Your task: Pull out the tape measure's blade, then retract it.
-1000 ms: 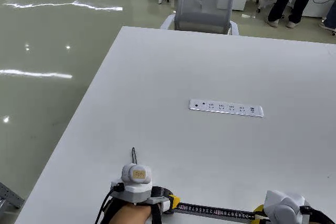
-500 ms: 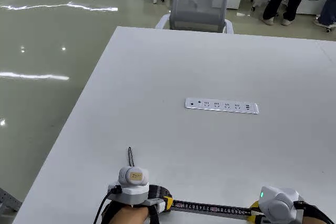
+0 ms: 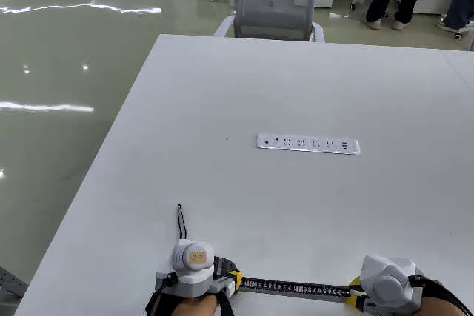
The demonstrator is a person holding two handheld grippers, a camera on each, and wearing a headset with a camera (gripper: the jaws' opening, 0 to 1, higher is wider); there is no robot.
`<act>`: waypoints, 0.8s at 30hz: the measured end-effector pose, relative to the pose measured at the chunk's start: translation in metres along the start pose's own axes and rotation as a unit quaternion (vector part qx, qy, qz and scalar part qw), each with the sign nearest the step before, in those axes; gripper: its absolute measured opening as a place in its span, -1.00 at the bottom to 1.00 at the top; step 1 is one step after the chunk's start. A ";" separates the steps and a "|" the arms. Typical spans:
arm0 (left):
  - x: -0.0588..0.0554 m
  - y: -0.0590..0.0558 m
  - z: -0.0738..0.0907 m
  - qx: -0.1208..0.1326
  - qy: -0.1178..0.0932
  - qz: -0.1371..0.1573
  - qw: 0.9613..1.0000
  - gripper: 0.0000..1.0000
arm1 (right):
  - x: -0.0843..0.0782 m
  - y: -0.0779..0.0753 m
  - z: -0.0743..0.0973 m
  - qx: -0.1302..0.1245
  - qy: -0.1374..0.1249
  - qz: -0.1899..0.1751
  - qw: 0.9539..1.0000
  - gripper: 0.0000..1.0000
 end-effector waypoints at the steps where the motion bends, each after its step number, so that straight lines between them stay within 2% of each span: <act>1: 0.000 0.000 0.001 0.002 -0.002 -0.003 1.000 0.11 | 0.000 0.000 0.000 0.000 0.000 -0.001 1.000 -0.77; 8: 0.002 -0.001 0.002 0.014 -0.014 -0.020 1.000 0.09 | 0.000 0.000 0.001 -0.001 0.001 0.000 1.000 -0.77; 11: 0.002 -0.001 0.003 0.017 -0.026 -0.030 0.999 0.09 | 0.000 0.001 0.001 0.000 0.002 0.001 1.000 -0.78; 16: 0.005 -0.003 0.004 0.023 -0.039 -0.060 0.997 0.09 | 0.000 0.001 0.000 0.000 0.003 0.001 1.000 -0.78; 24: 0.006 -0.002 0.004 0.023 -0.042 -0.072 0.996 0.07 | 0.001 0.002 0.000 0.002 0.004 0.001 1.000 -0.78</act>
Point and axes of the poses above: the centre of the closed fingertips' face, and the gripper's own axes: z roughly backward along the fingers, y roughly to its left, x roughly out of its top, the point moved 1 cm from there along z, roughly backward along the fingers, and after that the axes turned 3 degrees about x, right-handed, at the moved point
